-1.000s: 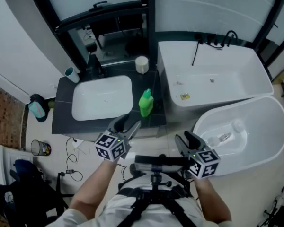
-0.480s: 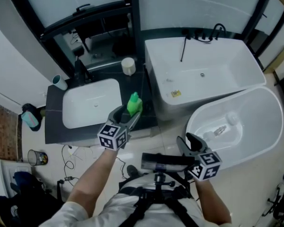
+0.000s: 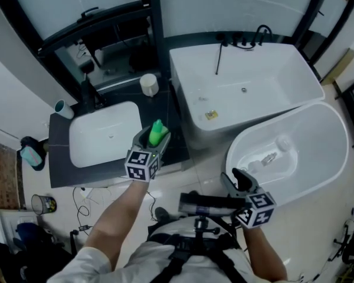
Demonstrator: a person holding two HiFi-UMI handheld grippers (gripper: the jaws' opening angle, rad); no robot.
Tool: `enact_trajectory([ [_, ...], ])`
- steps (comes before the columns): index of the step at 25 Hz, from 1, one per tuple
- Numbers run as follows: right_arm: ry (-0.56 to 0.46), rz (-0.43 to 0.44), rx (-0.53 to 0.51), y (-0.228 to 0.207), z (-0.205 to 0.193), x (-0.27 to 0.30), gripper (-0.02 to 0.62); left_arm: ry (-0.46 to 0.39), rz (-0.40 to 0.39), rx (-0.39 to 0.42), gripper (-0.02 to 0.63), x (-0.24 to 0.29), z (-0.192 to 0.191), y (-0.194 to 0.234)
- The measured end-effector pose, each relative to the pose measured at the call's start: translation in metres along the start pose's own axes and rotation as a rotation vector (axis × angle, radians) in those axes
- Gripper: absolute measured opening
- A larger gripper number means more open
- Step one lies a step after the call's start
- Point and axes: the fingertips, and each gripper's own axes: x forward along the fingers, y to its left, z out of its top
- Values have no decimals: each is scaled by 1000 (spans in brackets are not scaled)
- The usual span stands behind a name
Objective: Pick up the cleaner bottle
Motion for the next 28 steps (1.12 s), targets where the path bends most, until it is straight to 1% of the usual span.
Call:
enact_trajectory([
  [5, 15, -14, 13, -4, -4, 0, 184, -1, 44, 25, 279, 10, -1, 4],
  [9, 15, -25, 22, -10, -5, -1, 184, 15, 41, 28, 278, 17, -5, 2],
  [14, 19, -32, 25, -14, -6, 0, 184, 39, 62, 34, 278, 22, -13, 3],
  [19, 32, -35, 28, -18, -7, -1, 184, 63, 64, 41, 275, 24, -18, 2],
  [22, 29, -37, 28, -21, -6, 0, 184, 59, 78, 46, 249, 26, -19, 3],
  [28, 37, -27, 34, -21, -8, 4, 184, 71, 91, 38, 230, 26, -25, 3],
])
